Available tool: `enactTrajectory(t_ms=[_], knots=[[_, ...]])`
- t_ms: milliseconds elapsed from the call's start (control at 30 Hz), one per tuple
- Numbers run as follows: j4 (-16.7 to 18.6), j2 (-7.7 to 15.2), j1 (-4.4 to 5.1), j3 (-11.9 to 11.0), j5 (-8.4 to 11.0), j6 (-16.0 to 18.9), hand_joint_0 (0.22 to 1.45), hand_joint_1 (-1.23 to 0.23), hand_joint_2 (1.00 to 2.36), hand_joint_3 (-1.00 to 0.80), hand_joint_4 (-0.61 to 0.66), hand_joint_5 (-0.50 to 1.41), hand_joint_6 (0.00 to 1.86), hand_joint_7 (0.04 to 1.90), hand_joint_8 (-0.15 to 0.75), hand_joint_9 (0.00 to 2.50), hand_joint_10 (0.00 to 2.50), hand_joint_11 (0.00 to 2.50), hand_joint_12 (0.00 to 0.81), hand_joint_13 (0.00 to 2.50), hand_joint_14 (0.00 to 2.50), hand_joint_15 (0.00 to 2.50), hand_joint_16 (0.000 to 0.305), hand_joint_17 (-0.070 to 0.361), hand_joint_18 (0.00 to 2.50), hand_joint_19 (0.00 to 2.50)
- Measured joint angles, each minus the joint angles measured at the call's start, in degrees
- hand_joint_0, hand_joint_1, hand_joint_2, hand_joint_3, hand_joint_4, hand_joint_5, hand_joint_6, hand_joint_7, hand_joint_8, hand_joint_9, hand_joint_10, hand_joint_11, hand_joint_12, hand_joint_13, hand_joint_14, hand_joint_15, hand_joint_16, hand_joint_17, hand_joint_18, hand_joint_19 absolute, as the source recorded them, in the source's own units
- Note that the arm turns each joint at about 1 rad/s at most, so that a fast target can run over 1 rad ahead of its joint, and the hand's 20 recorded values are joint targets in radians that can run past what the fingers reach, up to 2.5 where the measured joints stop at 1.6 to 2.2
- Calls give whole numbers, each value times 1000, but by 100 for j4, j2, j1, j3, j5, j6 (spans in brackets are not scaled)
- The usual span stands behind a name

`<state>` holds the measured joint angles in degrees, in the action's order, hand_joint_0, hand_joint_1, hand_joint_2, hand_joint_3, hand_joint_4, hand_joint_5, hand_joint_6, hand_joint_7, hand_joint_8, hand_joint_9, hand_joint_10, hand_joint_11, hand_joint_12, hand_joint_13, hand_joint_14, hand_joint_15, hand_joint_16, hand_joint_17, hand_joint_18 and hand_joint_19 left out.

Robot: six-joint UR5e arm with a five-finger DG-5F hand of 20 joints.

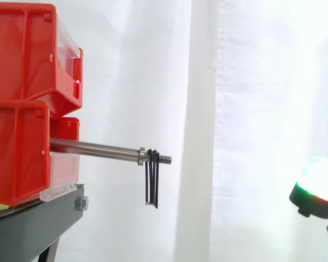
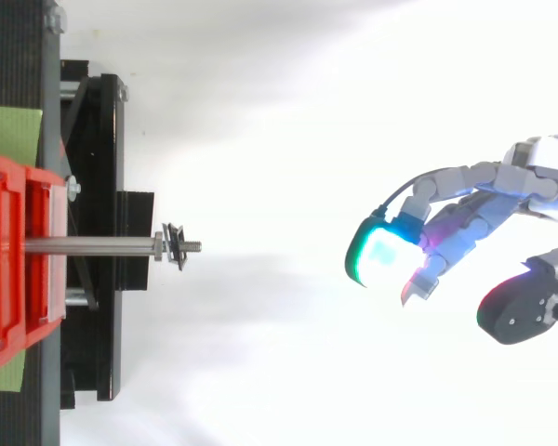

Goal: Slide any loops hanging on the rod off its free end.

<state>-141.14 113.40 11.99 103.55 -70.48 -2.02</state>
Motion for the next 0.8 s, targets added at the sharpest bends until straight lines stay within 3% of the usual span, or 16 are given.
enactTrajectory(t_ms=[267,533,800], knots=[[464,386,12,-20,58,-4,557,-615,1011,-371,366,-141,503,902,304,969,8,292,351,624,5,128,61,137,531,383],[919,866,13,-237,56,-14,570,-752,1007,-418,327,-153,503,974,293,942,8,311,339,627,5,134,60,134,550,389],[996,1507,-66,-828,23,-42,619,-821,1005,-454,309,-158,503,1018,286,924,9,340,329,674,7,143,57,128,632,402]])
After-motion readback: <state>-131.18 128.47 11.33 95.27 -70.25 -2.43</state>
